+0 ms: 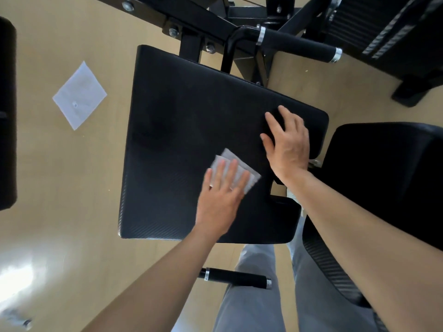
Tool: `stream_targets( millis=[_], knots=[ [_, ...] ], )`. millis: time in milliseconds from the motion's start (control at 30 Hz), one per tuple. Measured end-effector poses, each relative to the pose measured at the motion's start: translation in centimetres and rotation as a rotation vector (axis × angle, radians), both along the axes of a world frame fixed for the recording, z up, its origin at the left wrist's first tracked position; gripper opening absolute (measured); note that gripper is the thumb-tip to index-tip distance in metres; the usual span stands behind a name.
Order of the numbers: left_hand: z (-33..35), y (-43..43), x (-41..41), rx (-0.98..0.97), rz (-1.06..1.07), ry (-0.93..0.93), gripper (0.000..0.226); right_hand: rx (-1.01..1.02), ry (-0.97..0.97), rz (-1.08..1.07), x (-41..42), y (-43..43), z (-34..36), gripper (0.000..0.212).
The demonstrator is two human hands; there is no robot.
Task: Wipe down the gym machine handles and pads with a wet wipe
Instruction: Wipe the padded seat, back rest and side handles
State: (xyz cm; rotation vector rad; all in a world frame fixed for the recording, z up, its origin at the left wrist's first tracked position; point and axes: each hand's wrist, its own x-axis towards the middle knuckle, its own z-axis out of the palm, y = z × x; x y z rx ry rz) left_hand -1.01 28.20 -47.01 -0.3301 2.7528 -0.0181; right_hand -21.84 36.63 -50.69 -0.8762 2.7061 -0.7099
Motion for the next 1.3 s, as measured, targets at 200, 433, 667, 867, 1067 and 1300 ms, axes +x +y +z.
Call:
stream_targets(
  millis=[200, 433, 667, 867, 1067, 1300],
  knots=[
    [-0.1, 0.5, 0.8, 0.024, -0.095, -0.054, 0.06, 0.04, -0.119, -0.074, 0.9, 2.1, -1.1, 0.051],
    [2.1, -6.0, 2.2, -0.185, 0.405, 0.05, 0.058, 0.061, -0.124, -0.051, 0.8, 2.5, -1.4, 0.053],
    [1.6, -4.9, 1.8, -0.146, 0.448, 0.067, 0.058, 0.051, -0.125, -0.064, 0.9, 2.5, -1.6, 0.052],
    [0.9, -1.6, 1.9, -0.019, 0.012, -0.034, 0.063, 0.062, -0.147, -0.04, 0.9, 2.6, -1.6, 0.054],
    [1.4, -3.2, 3.4, -0.078, 0.228, 0.083, 0.054, 0.071, -0.199, -0.066, 1.4, 2.4, -1.1, 0.055],
    [0.4, -1.1, 3.1, -0.008, 0.19, 0.144, 0.056, 0.073, -0.252, -0.106, 2.1, 2.4, -0.5, 0.058]
  ],
)
